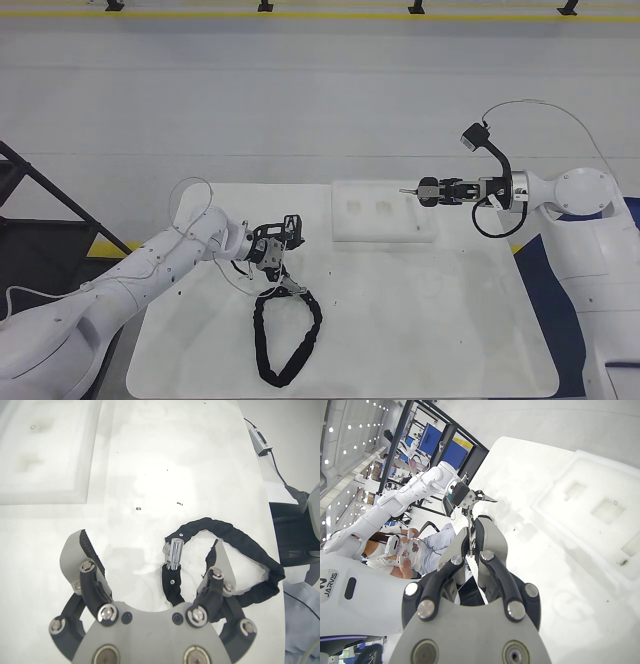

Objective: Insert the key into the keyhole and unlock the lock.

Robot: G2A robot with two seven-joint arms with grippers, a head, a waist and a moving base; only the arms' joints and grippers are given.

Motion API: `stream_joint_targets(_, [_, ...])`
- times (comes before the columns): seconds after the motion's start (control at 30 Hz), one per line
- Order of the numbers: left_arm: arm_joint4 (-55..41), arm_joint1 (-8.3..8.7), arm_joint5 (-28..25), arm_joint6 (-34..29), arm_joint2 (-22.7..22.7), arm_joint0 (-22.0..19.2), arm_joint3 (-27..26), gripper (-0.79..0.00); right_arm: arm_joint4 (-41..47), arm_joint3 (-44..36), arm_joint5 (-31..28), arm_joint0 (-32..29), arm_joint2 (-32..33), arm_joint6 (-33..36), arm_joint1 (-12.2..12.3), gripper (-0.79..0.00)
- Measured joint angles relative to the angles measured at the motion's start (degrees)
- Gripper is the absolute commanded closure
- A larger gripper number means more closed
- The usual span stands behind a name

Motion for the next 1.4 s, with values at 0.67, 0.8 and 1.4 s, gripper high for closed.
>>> stream_joint_targets(0.67, [25.64, 2.70, 5.05, 19.33, -2.38, 7.70, -2.21, -0.785, 0.00, 0.00, 0.00, 0.00, 0.00, 0.00, 0.00, 0.000])
stream_joint_targets(0.8, [31.66, 2.55, 7.85, 26.84, -2.14, 9.03, -1.01, -0.785, 0.00, 0.00, 0.00, 0.00, 0.00, 0.00, 0.00, 0.000])
stream_joint_targets(1.4, [41.67, -1.04, 11.60, 37.23, -2.29, 10.02, 6.43, -0.286, 0.00, 0.00, 0.00, 0.00, 0.00, 0.00, 0.00, 0.000])
